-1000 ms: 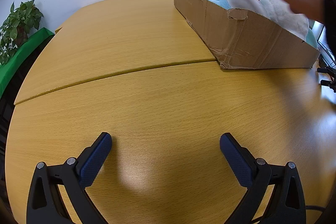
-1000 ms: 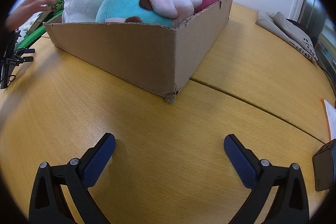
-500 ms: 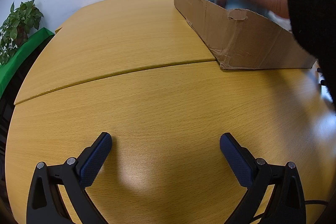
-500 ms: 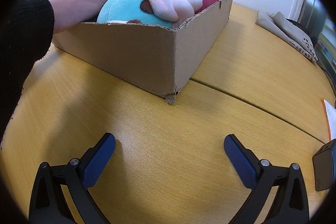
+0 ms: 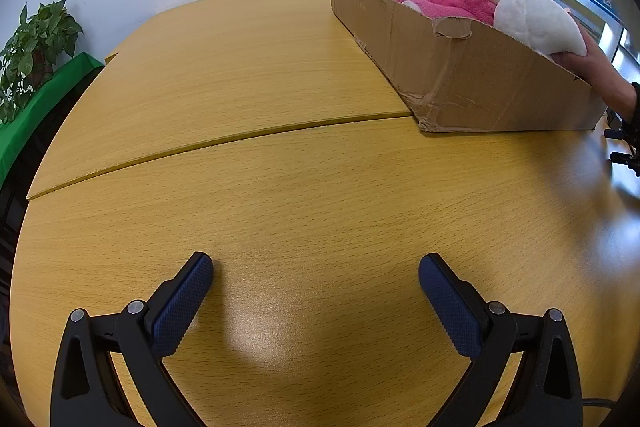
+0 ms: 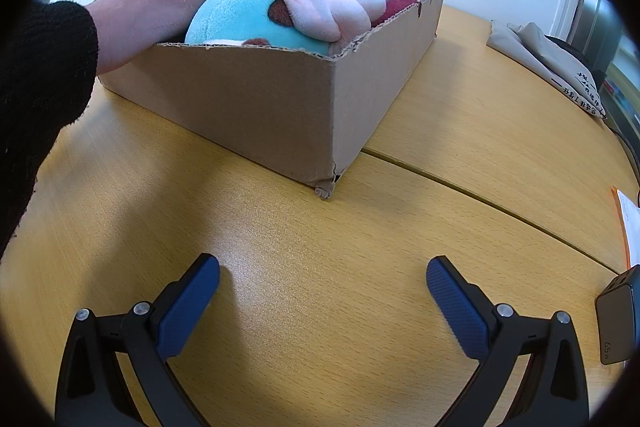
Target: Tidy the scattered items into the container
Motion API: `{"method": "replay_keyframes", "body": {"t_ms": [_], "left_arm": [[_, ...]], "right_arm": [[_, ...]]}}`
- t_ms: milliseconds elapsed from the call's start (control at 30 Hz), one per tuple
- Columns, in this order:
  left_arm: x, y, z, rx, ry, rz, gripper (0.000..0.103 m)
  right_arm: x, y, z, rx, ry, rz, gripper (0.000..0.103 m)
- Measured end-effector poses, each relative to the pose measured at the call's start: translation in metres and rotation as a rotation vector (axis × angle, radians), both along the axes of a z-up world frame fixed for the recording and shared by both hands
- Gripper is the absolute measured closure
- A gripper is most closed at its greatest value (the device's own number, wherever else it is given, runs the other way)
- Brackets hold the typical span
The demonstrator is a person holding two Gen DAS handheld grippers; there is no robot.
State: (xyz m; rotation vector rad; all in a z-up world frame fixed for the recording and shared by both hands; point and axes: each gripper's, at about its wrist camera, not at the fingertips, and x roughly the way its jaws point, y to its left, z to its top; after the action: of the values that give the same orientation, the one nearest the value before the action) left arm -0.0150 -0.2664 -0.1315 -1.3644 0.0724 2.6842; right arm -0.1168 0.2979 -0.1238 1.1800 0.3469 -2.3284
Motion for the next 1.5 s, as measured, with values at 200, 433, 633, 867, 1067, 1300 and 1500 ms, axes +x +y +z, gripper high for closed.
{"method": "replay_keyframes", "body": {"t_ms": [200,433,633,867,1067,1300,1500], "left_arm": [[-0.004,-0.001,-0.007,0.000,0.000,0.000,0.000],[0.000,0.001,-0.008,-0.001,0.000,0.000,0.000],[0.006,0.005,-0.007,0.000,0.000,0.000,0.000],[0.007,0.007,-0.008,-0.001,0.002,0.000,0.000],[0.007,0.007,-0.008,-0.002,0.002,0.000,0.000],[0.007,0.007,-0.008,-0.002,0.002,0.001,0.000],[0.010,0.009,-0.007,-0.003,0.002,0.001,0.000]], "right_arm": [[0.001,0.001,0.000,0.000,0.000,0.000,0.000],[0.001,0.001,0.000,0.000,0.000,0.000,0.000],[0.002,0.000,0.000,0.000,-0.001,0.001,0.000],[0.000,-0.001,0.000,-0.001,-0.002,0.001,0.000],[-0.001,-0.002,0.000,-0.001,-0.002,0.001,0.000],[0.001,-0.002,0.000,-0.001,-0.001,0.000,0.000],[0.001,-0.002,0.000,0.000,0.000,0.000,0.000]]}}
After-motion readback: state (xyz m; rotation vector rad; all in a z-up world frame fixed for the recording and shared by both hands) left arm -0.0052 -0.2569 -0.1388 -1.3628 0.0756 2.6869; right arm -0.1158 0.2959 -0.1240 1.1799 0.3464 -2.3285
